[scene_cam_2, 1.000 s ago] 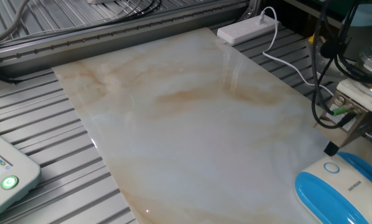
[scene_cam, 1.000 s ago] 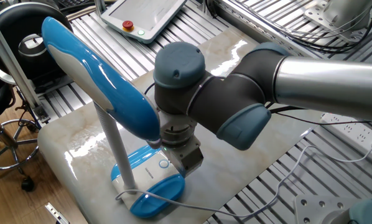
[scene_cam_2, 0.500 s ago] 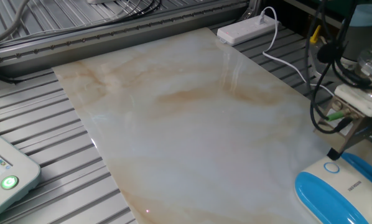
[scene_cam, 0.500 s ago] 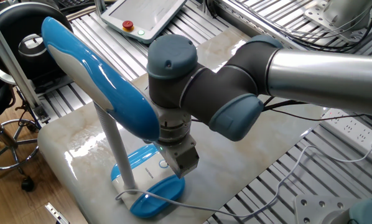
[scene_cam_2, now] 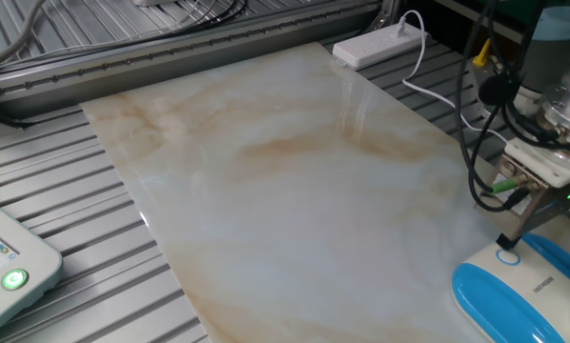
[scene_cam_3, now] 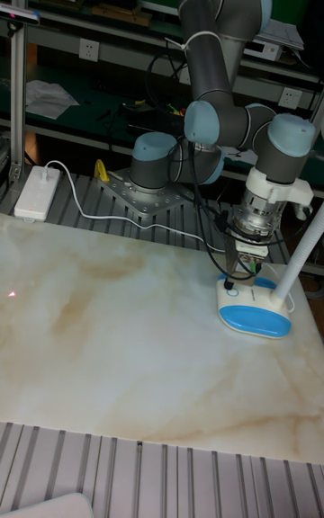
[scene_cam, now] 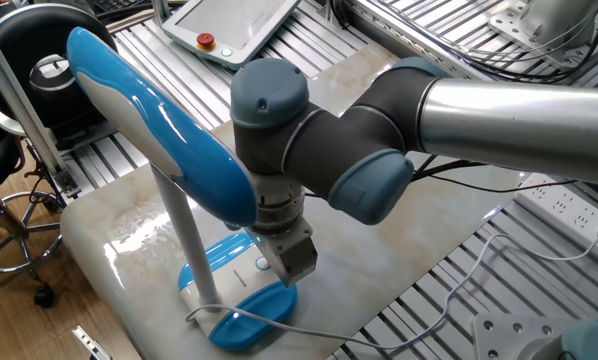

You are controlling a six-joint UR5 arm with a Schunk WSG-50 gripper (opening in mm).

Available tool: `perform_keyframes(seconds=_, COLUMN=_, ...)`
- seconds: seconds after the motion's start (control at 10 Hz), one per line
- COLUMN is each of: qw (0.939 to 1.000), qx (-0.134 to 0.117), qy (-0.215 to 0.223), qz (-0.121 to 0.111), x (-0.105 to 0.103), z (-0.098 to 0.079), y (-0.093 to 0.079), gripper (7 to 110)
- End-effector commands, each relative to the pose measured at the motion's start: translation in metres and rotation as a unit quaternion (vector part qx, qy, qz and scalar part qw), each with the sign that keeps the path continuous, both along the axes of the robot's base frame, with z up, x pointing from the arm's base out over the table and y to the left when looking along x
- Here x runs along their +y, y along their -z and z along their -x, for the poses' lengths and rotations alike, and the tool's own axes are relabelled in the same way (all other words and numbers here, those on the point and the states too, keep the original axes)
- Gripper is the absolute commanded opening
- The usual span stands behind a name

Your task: Turn on the desk lamp by pressing the button

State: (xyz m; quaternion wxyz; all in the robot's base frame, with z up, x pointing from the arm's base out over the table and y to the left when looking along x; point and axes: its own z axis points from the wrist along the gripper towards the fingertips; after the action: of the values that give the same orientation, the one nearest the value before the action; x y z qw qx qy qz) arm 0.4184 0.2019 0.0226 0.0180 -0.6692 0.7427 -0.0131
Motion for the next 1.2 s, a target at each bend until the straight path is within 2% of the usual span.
perform_keyframes(seconds=0.0, qw=0.9999, qx=0.003, qy=0.010, qz=-0.013, x=0.009, z=-0.001, y=-0.001, gripper=7)
perform_keyframes(seconds=0.6, qw=0.9998, qx=-0.006, qy=0.013, qz=-0.010, x=0.008, z=-0.008, y=0.011, gripper=7)
perform_keyframes(seconds=1.0, qw=0.9999, qx=-0.003, qy=0.014, qz=-0.006, x=0.004, z=-0.007, y=0.006, gripper=7)
perform_keyframes(seconds=1.1, qw=0.9999, qx=0.003, qy=0.011, qz=-0.002, x=0.001, z=-0.006, y=-0.004, gripper=7)
